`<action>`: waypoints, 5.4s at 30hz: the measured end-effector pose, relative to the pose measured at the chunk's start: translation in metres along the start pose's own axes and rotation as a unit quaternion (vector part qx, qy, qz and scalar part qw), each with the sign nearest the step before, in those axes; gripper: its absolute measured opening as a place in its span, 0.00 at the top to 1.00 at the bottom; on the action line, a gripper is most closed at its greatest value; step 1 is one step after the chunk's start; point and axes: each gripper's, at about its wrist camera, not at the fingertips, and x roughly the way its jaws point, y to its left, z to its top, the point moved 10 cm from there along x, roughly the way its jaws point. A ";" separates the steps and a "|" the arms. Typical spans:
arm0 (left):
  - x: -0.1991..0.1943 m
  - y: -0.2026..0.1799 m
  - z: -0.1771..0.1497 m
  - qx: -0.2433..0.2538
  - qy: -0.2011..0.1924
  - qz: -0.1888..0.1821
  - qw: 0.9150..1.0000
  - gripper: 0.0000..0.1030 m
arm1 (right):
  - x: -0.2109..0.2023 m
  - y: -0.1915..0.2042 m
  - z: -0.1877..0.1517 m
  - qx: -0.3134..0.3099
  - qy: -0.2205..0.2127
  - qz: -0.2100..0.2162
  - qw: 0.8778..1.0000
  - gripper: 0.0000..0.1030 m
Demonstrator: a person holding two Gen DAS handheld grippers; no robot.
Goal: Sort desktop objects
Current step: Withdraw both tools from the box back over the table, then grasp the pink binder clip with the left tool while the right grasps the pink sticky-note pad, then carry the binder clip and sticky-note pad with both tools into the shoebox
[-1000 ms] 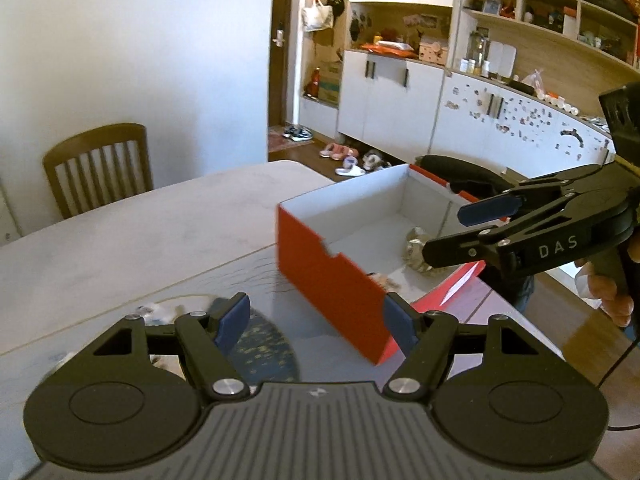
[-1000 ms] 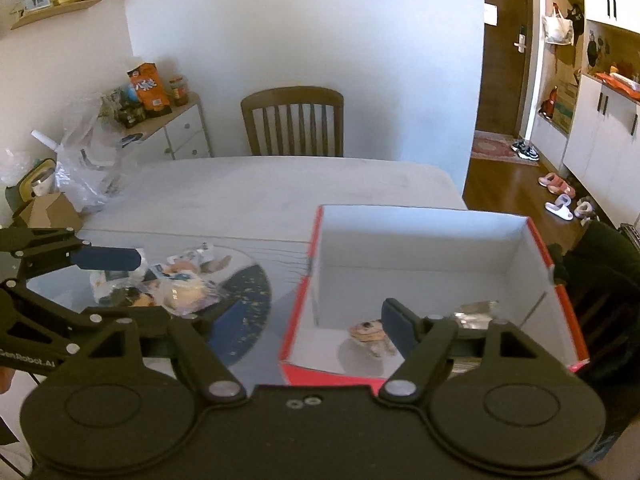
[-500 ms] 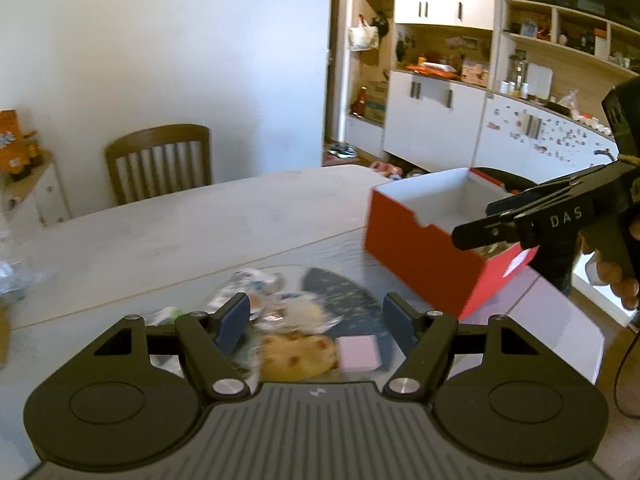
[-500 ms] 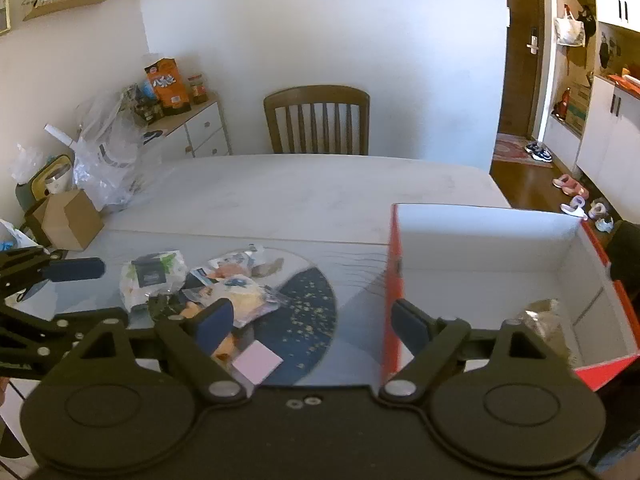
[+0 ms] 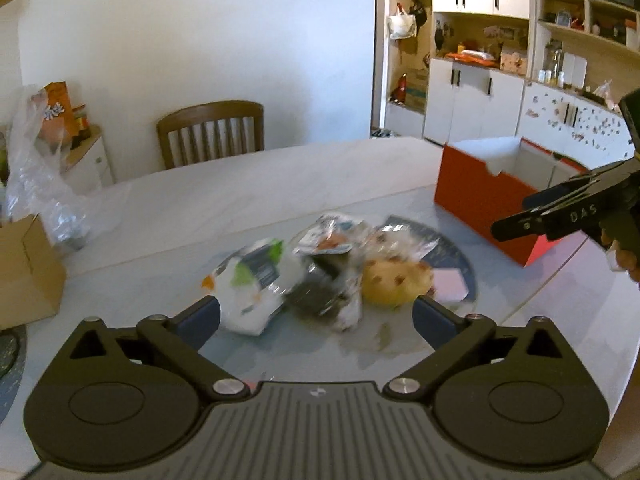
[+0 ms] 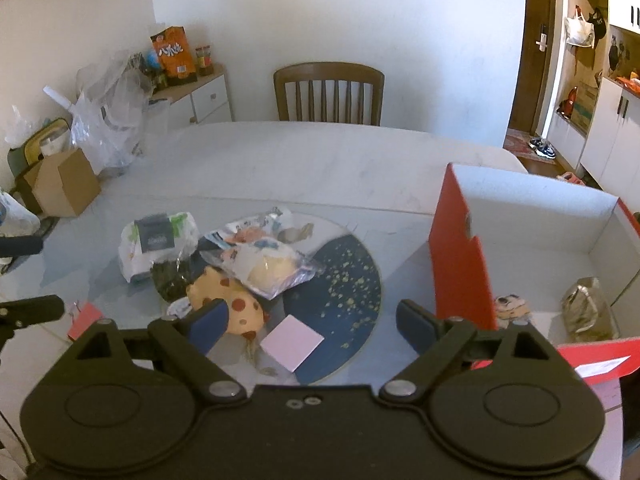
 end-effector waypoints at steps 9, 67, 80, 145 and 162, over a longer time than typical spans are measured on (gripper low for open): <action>0.015 0.021 -0.044 0.010 0.040 0.002 0.999 0.00 | 0.026 0.008 -0.022 -0.010 0.013 -0.014 1.000 0.12; 0.053 0.025 -0.080 -0.011 0.079 -0.002 0.997 0.64 | 0.082 0.015 -0.053 -0.053 0.049 0.003 0.997 0.52; 0.056 -0.007 -0.073 0.000 0.077 -0.029 0.997 0.68 | 0.048 0.002 -0.067 -0.001 0.052 -0.015 0.999 0.52; 0.101 -0.274 0.160 0.071 -0.053 -0.148 0.985 0.71 | -0.081 -0.189 0.010 0.023 -0.047 -0.041 0.998 0.52; 0.192 -0.309 0.185 0.104 0.007 -0.138 0.985 0.71 | -0.036 -0.228 0.015 0.010 -0.002 -0.018 1.000 0.52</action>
